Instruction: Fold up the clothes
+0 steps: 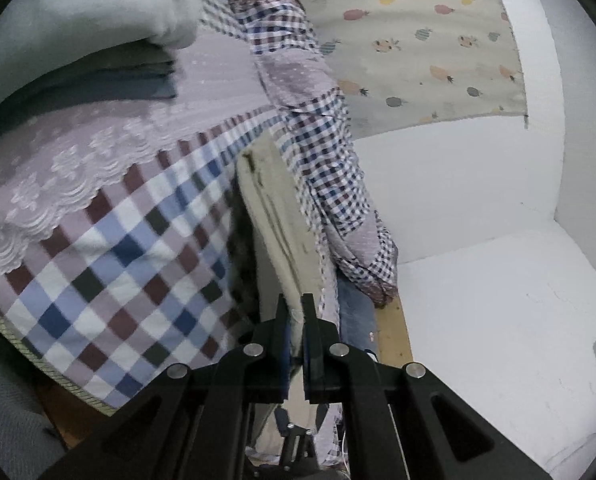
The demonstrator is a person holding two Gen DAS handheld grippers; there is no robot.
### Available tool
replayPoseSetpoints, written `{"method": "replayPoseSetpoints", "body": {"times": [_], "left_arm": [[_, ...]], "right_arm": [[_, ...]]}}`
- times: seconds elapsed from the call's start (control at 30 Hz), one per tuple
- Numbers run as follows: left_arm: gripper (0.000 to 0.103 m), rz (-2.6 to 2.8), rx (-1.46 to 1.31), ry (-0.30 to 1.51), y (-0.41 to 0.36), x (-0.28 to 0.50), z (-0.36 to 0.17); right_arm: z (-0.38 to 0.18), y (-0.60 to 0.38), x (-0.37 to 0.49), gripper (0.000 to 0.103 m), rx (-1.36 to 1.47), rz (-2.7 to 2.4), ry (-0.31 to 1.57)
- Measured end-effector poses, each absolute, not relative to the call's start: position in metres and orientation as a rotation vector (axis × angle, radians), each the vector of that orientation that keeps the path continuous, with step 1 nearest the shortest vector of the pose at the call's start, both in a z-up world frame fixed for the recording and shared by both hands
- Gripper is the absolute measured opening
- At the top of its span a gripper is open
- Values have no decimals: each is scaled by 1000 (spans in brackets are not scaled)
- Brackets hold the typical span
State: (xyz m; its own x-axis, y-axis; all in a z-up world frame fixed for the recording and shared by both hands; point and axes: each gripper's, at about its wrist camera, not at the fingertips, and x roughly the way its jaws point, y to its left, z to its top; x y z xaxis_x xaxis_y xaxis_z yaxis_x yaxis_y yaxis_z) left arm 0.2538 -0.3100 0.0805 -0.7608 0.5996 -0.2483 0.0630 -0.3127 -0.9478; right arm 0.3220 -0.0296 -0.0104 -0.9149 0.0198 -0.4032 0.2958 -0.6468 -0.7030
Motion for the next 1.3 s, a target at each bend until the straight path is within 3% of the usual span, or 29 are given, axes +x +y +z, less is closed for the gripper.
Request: {"method": "replayPoseSetpoints", "body": {"times": [0.67, 0.9, 1.3], "left_arm": [[2, 2194, -826, -1570, -315, 243, 105], [2, 2225, -857, -1562, -311, 247, 106], [2, 2278, -935, -1531, -314, 254, 99]], "right_arm": [[-6, 182, 325, 52, 1006, -2798, 1414], [-4, 197, 331, 11, 1020, -2784, 1401], [32, 204, 349, 1, 1000, -2822, 1219]]}}
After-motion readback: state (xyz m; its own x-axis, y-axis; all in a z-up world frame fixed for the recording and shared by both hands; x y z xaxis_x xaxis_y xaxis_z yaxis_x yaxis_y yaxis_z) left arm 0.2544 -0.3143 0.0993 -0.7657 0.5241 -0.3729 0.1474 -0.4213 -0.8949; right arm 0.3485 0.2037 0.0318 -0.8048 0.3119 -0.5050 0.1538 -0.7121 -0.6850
